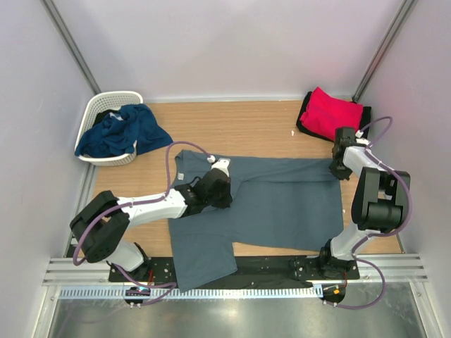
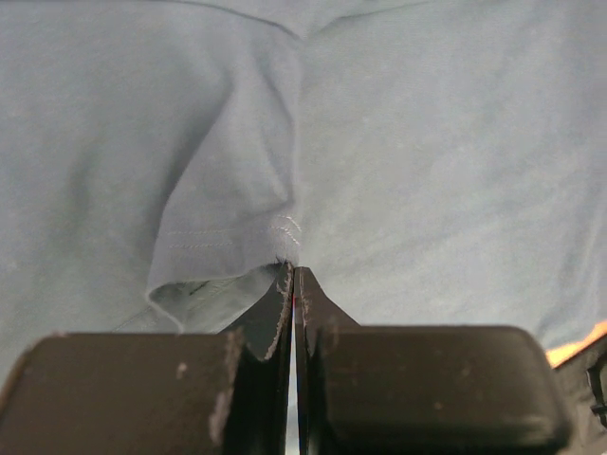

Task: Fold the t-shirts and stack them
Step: Fold the tshirt

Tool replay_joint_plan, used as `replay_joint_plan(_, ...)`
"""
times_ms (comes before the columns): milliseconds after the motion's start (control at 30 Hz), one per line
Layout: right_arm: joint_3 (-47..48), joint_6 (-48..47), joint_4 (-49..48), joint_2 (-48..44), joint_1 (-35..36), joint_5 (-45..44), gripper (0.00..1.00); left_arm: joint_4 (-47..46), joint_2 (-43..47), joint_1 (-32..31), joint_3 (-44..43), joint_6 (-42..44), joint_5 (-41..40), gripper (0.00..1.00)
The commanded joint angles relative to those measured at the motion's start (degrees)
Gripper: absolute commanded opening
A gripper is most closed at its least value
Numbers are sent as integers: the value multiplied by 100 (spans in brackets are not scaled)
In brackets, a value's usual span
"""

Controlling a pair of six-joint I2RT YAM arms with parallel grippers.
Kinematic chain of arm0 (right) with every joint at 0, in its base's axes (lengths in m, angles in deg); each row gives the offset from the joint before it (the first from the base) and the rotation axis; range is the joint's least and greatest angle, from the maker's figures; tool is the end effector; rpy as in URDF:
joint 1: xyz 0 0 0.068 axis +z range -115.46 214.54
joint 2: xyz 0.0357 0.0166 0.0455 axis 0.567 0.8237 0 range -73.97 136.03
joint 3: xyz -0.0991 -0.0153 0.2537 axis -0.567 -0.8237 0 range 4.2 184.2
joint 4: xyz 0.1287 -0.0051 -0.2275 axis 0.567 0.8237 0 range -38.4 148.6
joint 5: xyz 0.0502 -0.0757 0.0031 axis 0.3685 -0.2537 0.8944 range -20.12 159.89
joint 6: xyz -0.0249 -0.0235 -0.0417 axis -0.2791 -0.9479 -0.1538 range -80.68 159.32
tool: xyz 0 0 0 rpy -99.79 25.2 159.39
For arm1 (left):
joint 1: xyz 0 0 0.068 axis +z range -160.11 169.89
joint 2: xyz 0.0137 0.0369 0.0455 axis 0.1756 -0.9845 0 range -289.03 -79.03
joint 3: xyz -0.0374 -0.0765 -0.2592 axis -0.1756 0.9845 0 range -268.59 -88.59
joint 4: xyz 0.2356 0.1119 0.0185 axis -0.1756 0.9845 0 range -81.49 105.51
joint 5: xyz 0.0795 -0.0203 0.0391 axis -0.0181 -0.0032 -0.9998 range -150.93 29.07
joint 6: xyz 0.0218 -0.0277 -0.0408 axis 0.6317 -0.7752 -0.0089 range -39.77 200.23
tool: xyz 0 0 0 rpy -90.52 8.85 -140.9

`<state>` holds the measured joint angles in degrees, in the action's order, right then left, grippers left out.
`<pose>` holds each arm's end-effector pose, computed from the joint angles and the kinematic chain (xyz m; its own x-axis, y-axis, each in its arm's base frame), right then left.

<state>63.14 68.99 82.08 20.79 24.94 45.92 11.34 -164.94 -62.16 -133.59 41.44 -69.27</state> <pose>0.3115 -0.0674 0.1842 -0.6293 0.5653 -0.5333 0.7193 0.6836 -0.1242 0.1914 -0.2369 0.1862 -0.7798 -0.0080 -0.6260 0.2915 0.8803 -0.3744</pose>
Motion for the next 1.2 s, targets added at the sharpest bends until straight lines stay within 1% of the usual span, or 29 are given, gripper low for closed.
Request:
replay_joint_plan(0,66,47,-121,86,-41,-310,1,-221,-57,-182,-343,283,209,0)
replay_joint_plan(167,-49,83,-174,218,-41,-398,1,-169,-216,-498,-616,687,359,0)
replay_joint_plan(267,-40,118,-191,262,-33,-390,1,59,-382,-595,-826,767,394,2)
replay_joint_plan(300,-40,127,-200,280,-33,-372,1,147,-426,-604,-870,776,438,8)
replay_joint_plan(333,-32,118,-192,288,-33,-363,1,182,-479,-613,-906,785,430,18)
replay_joint_plan(367,-31,118,-183,280,-41,-354,3,235,-497,-613,-976,785,421,30)
replay_joint_plan(400,-23,109,-191,254,-33,-337,9,331,-480,-613,-1002,793,334,55)
replay_joint_plan(433,-23,100,-192,227,-41,-302,13,402,-436,-613,-1038,802,228,64)
replay_joint_plan(467,-5,65,-165,192,-41,-249,15,498,-401,-613,-1168,811,97,69)
replay_joint_plan(500,4,48,-156,70,-33,-214,21,734,-357,-587,-1274,907,-61,83)
replay_joint_plan(567,91,13,-60,-88,-33,-74,27,990,-216,-499,-1485,995,-466,87)
replay_joint_plan(600,153,-5,-7,-246,-33,-4,30,1235,-181,-273,-1756,935,-580,89)
replay_joint_plan(633,266,-14,71,-343,-41,76,31,1324,-155,-96,-1863,882,-616,89)
replay_joint_plan(667,320,-75,81,-423,-24,303,34,1482,-146,340,-2064,786,-616,90)
replay_joint_plan(733,487,-128,107,-669,20,462,35,1466,-172,800,-2154,549,-538,89)
replay_joint_plan(767,522,-163,99,-739,55,559,36,1449,-259,1011,-2180,460,-624,88)
replay_joint_plan(800,609,-189,107,-801,151,594,37,1457,-355,1396,-2267,390,-660,86)
replay_joint_plan(867,654,-233,29,-837,248,700,38,1457,-627,1836,-2347,223,-808,83)
replay_joint_plan(933,637,-225,-164,-680,284,849,39,1370,-821,2075,-2400,74,-784,81)
replay_joint_plan(967,619,-207,-217,-609,284,911,39,1247,-935,2276,-2409,38,-731,78)
replay_joint_plan(1100,470,-93,-595,-134,293,1105,38,1009,-1620,2594,-2496,-120,-678,72)
replay_joint_plan(1167,461,-84,-745,85,284,1061,37,991,-1823,2691,-2602,-147,-678,66)
